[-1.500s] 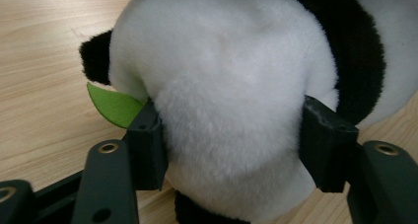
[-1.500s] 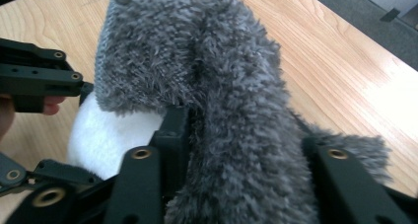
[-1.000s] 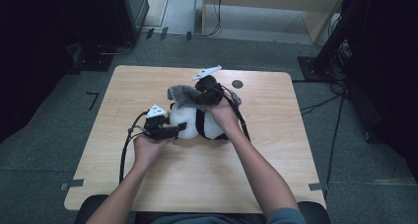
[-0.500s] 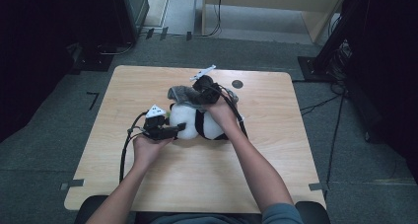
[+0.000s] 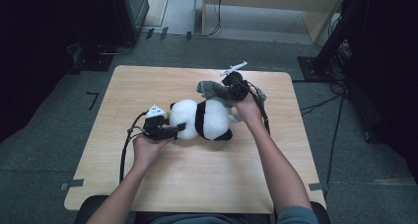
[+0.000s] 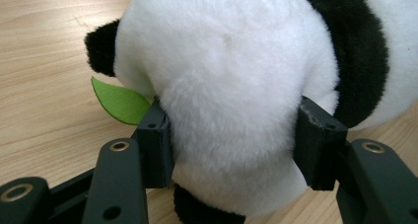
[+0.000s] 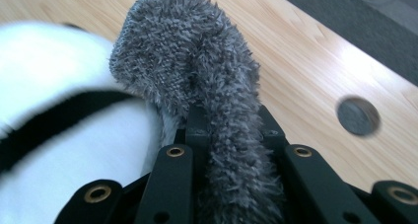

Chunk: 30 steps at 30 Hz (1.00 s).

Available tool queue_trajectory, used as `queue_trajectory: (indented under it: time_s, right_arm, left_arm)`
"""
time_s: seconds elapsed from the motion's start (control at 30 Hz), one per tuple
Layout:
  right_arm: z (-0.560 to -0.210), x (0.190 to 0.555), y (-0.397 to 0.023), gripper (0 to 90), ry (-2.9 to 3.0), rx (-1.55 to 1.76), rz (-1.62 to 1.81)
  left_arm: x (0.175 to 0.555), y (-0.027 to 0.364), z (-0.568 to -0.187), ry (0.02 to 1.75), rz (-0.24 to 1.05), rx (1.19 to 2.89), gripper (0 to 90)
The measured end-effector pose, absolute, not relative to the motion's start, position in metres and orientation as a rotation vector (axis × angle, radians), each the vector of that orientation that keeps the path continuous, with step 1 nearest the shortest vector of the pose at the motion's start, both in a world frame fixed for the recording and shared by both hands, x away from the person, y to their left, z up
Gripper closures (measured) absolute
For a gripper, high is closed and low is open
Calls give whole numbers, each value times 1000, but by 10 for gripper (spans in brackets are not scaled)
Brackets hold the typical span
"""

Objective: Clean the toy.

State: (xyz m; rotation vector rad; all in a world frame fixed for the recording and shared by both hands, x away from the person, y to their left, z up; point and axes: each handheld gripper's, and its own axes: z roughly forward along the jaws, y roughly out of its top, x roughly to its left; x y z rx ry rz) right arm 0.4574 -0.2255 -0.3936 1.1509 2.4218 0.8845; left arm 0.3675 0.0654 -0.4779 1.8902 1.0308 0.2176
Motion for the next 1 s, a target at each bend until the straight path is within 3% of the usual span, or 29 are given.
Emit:
queue_trajectory:
  time_s: [0.33, 0.53, 0.73, 1.0]
  right_arm:
    - [-411, 449, -265, 758, 2384, 1257, 898]
    - [-392, 444, -262, 759, 2339, 1221, 939]
    - [-361, 436, -235, 760, 2330, 1127, 1018]
    - [-356, 428, -175, 757, 2407, 1013, 1065]
  left_arm:
    - [367, 67, -478, 1031, 211, 1895, 419]
    - [367, 67, -476, 1040, 207, 1892, 419]
    - [366, 68, -474, 1049, 209, 1881, 418]
    - [365, 69, -471, 1053, 219, 1875, 418]
